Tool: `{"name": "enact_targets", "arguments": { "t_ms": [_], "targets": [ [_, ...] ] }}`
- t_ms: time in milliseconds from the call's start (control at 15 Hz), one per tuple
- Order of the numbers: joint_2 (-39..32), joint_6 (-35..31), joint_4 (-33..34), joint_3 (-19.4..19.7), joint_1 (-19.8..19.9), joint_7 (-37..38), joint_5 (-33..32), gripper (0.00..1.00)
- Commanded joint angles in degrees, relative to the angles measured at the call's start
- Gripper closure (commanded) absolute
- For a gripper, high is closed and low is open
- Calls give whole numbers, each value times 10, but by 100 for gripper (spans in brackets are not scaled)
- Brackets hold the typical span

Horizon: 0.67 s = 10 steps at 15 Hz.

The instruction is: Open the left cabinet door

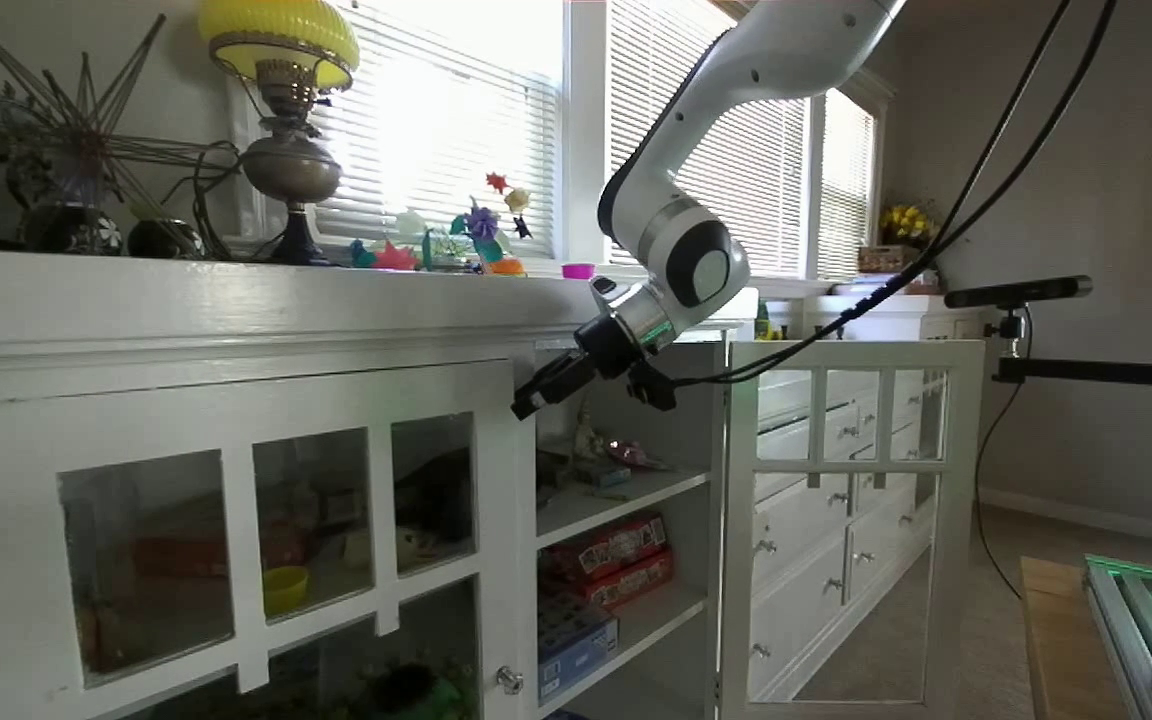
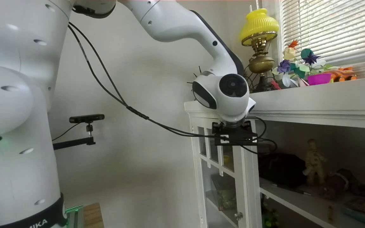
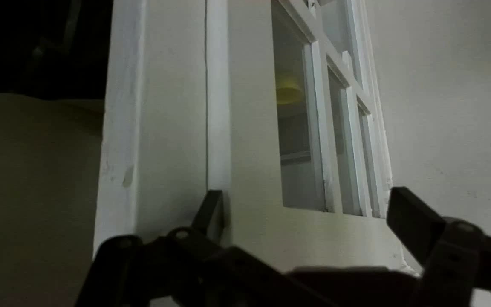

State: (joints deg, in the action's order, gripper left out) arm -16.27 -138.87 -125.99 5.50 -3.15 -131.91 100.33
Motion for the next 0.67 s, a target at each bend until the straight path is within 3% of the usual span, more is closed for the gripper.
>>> {"name": "enact_targets", "arguments": {
  "t_ms": [0,600],
  "targets": [
    [26,76,-13,-20,11,28,-53,0],
    [53,116,-53,-40,7,53,-112,0]
  ]
}}
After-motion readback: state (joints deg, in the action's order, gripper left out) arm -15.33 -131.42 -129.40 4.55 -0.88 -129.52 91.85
